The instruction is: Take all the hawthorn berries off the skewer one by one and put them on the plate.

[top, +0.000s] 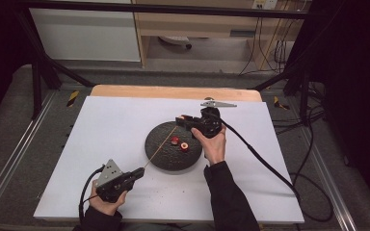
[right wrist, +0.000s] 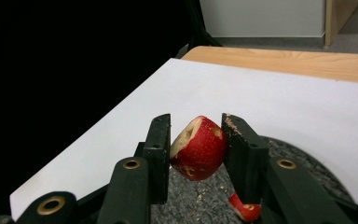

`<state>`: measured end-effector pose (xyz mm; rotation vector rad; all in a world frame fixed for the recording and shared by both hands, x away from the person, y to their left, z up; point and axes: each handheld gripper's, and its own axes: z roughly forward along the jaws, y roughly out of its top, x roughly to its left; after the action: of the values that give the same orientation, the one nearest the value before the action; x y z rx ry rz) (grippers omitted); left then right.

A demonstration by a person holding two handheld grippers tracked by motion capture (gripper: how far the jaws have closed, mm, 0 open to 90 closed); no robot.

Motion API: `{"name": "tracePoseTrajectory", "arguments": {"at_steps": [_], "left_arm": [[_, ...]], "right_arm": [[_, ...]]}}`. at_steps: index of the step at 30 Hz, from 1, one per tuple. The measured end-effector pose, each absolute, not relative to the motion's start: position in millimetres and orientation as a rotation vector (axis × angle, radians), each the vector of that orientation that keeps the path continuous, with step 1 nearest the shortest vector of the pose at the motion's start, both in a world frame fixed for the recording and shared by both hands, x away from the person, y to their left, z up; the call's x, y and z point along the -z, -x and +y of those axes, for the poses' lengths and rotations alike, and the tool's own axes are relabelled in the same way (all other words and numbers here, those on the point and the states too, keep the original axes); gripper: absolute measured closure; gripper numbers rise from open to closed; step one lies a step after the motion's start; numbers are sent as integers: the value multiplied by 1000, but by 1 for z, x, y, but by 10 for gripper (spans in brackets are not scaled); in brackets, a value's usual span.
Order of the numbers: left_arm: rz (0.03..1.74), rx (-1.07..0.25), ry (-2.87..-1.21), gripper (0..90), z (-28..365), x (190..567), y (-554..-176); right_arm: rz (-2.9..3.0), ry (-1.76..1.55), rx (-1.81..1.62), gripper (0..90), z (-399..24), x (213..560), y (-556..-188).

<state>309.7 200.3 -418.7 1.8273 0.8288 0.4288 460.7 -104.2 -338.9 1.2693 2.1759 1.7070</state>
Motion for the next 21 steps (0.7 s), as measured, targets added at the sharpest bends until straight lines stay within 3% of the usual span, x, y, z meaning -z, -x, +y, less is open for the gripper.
{"name": "tracePoseTrajectory", "arguments": {"at_steps": [13,21], "left_arm": [[836,-428,-1830,883,202,419,-310],[838,-431,-1828,883,202,419,-310]], "right_arm": [[2105,-1314,-1628,647,-123,333,-483],[2137,-1350,-1571,647,-124,355,-485]]}}
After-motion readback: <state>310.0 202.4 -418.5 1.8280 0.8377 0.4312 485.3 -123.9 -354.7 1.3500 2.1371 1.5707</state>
